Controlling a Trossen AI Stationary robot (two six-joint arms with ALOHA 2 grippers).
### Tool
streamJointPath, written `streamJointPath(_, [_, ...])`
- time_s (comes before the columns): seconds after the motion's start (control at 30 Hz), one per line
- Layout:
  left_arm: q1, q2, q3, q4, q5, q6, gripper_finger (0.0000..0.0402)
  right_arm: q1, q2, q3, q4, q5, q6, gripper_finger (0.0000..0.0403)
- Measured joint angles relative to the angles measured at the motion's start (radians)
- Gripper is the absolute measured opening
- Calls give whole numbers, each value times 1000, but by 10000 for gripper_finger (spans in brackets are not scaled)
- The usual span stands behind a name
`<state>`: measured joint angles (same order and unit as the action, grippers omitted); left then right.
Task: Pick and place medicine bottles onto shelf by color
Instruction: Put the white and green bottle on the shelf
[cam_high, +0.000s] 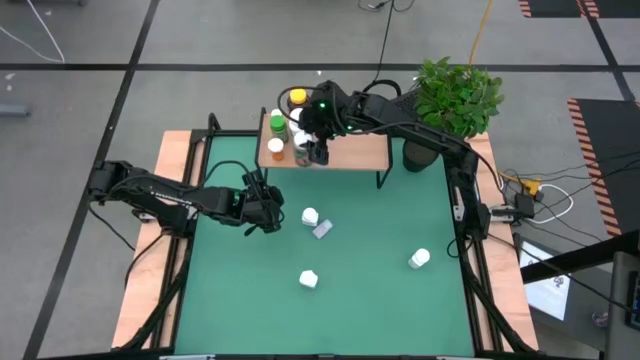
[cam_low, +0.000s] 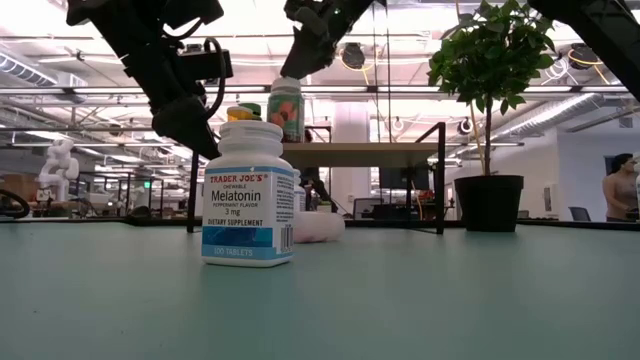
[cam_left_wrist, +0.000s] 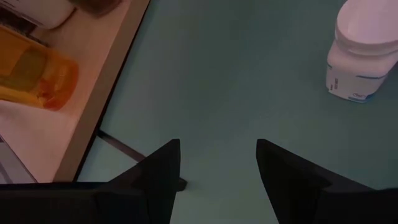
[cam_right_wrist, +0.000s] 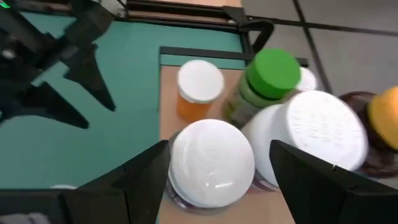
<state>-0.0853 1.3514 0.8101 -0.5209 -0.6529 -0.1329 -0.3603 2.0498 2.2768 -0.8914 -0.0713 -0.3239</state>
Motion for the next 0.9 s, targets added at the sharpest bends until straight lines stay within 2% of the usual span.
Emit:
streamJointPath(0.17, [0,0,0,-2,0,-1,211,29,-52,1,-9,58,-30,271])
streamJointPath(0.3, [0,0,0,-16,-3,-20,211,62,-73,-1,-112,70,-7,262])
streamJointPath(0.37, [0,-4,0,-42,-26,-46,211,78,-84,-48,-125,75,5,250])
streamJointPath(0.63, [7,-19,0,-146,-56,-106,211,141,-239,-495,209,244,33,187])
streamJointPath(0.83, [18,-25,-5,-144,-62,-98,211,106,-383,-833,557,249,79,146])
streamJointPath(0.9, [31,-25,-5,-122,-66,-93,211,81,-404,-904,638,204,79,135])
